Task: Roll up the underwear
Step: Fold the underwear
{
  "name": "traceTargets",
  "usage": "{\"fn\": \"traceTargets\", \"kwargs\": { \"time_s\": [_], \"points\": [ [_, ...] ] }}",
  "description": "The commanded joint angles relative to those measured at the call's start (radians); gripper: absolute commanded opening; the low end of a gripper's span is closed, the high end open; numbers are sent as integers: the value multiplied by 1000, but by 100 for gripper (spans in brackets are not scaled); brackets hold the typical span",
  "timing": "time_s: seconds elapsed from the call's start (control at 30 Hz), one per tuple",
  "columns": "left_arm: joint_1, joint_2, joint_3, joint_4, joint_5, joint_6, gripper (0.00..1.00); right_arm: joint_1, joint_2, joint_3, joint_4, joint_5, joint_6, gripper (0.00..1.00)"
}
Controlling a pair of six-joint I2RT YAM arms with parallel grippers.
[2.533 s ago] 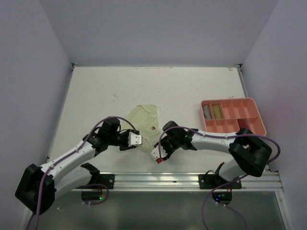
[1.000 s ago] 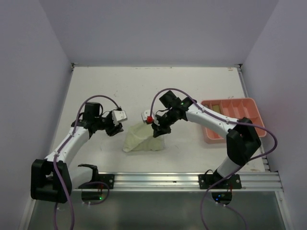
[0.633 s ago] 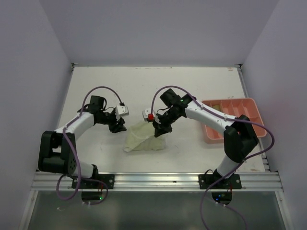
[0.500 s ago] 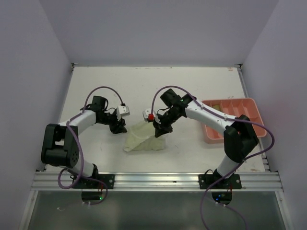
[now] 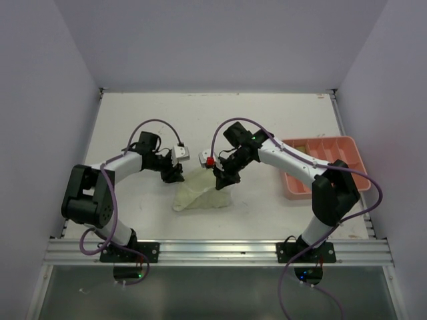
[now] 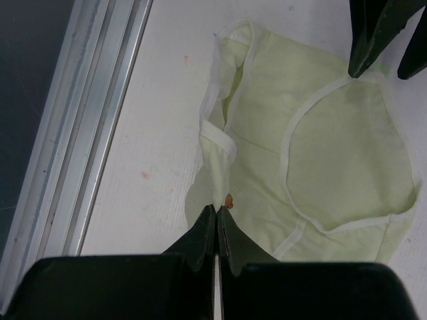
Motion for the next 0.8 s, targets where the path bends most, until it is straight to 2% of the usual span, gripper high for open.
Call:
{"fn": "traceTargets", "kwargs": {
  "time_s": [0.0, 0.2, 0.4, 0.77],
  "points": [
    [-41, -18, -35, 160, -96, -60, 44, -7, -7, 33, -17, -26, -19, 0],
    [-54, 14, -40, 93, -172, 68, 47, -18, -5, 35, -21, -32, -15, 0],
    [-113, 88, 11, 3, -255, 96, 49, -39, 7, 67, -39, -43, -3, 0],
    [-124, 147, 31, -48, -344, 118, 49, -138, 105, 200, -115, -92, 13, 0]
  ]
}}
